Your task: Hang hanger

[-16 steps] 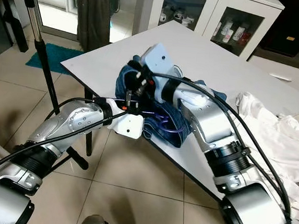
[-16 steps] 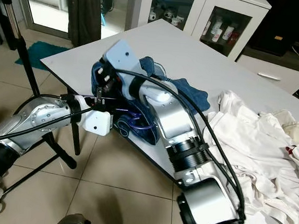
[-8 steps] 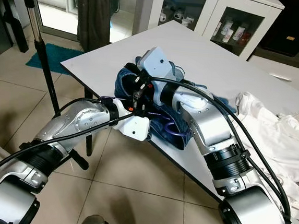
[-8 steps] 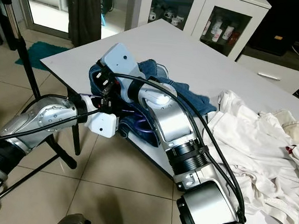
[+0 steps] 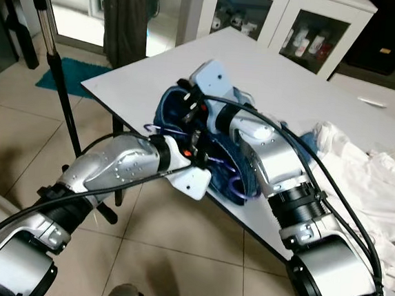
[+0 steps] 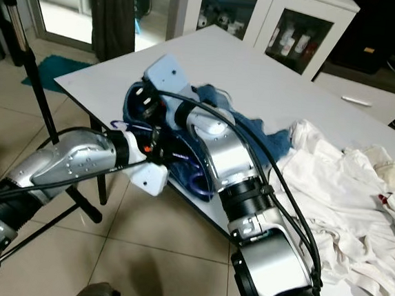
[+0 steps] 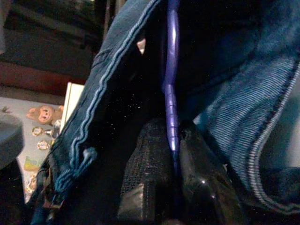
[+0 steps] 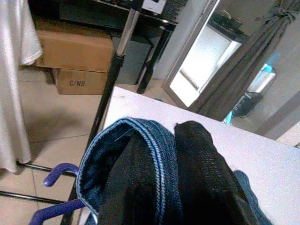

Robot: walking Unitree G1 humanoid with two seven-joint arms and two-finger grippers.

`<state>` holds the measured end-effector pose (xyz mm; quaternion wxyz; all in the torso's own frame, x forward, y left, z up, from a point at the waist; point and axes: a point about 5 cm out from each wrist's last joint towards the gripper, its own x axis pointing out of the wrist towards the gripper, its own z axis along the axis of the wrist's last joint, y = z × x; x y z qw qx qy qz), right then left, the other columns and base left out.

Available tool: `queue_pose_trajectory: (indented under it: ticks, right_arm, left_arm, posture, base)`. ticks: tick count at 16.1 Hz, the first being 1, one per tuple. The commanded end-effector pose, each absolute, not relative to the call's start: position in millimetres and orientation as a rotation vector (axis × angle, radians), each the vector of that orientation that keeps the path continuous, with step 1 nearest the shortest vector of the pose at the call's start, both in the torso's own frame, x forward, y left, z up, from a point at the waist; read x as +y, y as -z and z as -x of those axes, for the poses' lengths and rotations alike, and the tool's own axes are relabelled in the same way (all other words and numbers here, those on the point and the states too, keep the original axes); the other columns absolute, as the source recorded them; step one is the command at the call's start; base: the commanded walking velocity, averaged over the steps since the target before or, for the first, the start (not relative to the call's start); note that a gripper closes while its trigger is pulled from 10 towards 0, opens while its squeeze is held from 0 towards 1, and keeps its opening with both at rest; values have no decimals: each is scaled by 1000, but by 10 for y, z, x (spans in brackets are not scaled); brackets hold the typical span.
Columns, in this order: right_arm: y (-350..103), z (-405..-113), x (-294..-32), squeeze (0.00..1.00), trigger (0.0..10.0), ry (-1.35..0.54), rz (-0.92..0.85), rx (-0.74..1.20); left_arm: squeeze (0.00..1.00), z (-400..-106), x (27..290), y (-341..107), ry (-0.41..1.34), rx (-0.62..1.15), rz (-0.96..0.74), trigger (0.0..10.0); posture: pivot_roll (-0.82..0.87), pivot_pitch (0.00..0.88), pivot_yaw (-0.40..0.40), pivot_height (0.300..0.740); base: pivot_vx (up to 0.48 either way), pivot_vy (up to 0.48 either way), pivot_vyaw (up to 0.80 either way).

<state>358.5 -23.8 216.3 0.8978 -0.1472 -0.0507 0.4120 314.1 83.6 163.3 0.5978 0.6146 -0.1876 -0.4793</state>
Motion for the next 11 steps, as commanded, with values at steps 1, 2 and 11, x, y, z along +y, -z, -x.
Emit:
queue_pose_trajectory:
  ticks: [1,2,11]
  right_arm:
    - [-2274,-3607,-246,0,10000,-845,312,-150]
    - [-2285,-3646,-267,0,10000,-825,318,-159]
    - [-2299,-3727,-196,0,10000,-805,419,-227]
  left_arm:
    - [0,-3078,743,-1594,1157,-472,-1458,10000]
    - [0,-3059,754,-1573,1157,-488,-1484,10000]
    - [0,-2968,664,-1672,1148,-717,-1570,10000]
  posture:
    - [292,16,-101,740]
    - [292,16,-100,740]
    - [292,17,-100,740]
  base:
    - [0,0,0]
    - [0,0,0]
    - [0,0,0]
